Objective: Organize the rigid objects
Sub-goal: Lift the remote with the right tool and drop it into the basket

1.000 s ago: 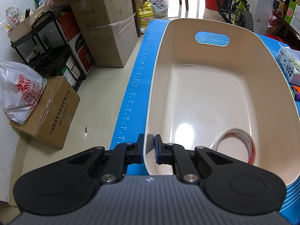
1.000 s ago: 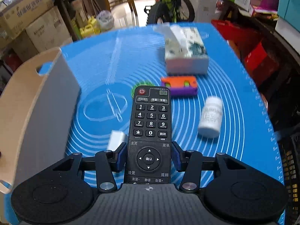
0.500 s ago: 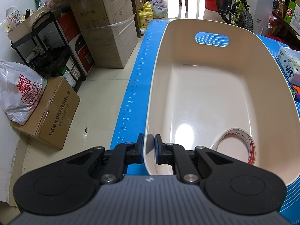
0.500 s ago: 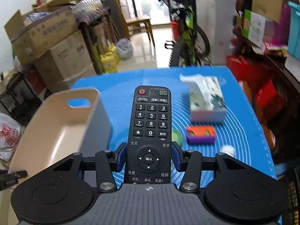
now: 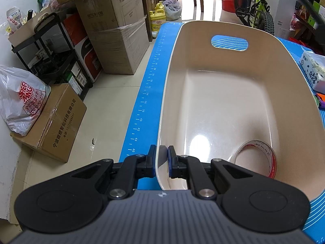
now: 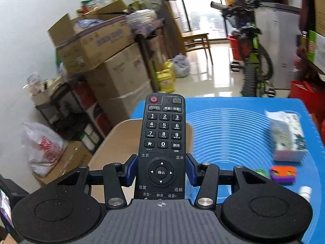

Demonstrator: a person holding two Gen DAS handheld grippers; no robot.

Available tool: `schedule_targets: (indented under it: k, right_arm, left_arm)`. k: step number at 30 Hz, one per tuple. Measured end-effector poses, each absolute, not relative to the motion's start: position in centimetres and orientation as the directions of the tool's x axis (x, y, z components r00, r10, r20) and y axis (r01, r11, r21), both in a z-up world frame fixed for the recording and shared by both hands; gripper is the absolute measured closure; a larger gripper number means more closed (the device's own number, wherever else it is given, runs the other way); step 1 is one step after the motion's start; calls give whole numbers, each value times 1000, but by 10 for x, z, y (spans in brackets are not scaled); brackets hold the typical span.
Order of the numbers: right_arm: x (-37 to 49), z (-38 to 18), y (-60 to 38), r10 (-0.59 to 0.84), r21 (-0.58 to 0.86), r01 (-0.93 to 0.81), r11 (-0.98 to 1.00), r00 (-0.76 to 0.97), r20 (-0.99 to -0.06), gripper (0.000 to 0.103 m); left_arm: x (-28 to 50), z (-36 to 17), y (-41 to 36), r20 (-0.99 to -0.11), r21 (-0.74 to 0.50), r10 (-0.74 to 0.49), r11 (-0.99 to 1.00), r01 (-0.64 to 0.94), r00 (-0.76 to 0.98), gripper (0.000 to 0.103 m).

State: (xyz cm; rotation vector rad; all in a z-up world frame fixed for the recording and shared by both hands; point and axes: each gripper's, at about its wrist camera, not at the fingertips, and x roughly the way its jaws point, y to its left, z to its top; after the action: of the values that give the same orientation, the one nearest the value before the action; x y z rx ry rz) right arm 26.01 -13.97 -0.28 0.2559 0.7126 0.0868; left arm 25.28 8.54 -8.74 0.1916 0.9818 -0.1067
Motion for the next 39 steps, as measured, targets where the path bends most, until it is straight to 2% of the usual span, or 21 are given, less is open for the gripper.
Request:
schedule_targets:
  k: [9, 19, 26, 27, 28, 39]
  right_arm:
    - [278, -29, -79, 225, 212, -105, 972, 681, -696, 49]
    - [283, -86, -56, 215, 167, -141, 976, 502, -838, 49]
    - [277, -94, -47, 227, 164, -172, 971, 463, -857, 50]
    - [275, -92, -49, 229, 166, -170, 971, 474, -850, 49]
    - [272, -89, -52, 228, 168, -164, 972, 488, -842, 43]
    - [265, -35, -94, 232, 232, -82, 969, 620, -749, 23]
  left_arm:
    - [252, -88, 86, -836, 109, -2, 980, 169, 549, 91]
    - [252, -89, 87, -835, 104, -12, 978, 180, 550, 91]
    - [252, -90, 87, -836, 107, -11, 977, 183, 549, 91]
    - [252, -90, 87, -835, 107, -10, 978, 181, 550, 91]
    - [252, -90, 87, -835, 108, -9, 978, 180, 551, 91]
    - [252, -91, 86, -834, 109, -8, 978, 178, 551, 91]
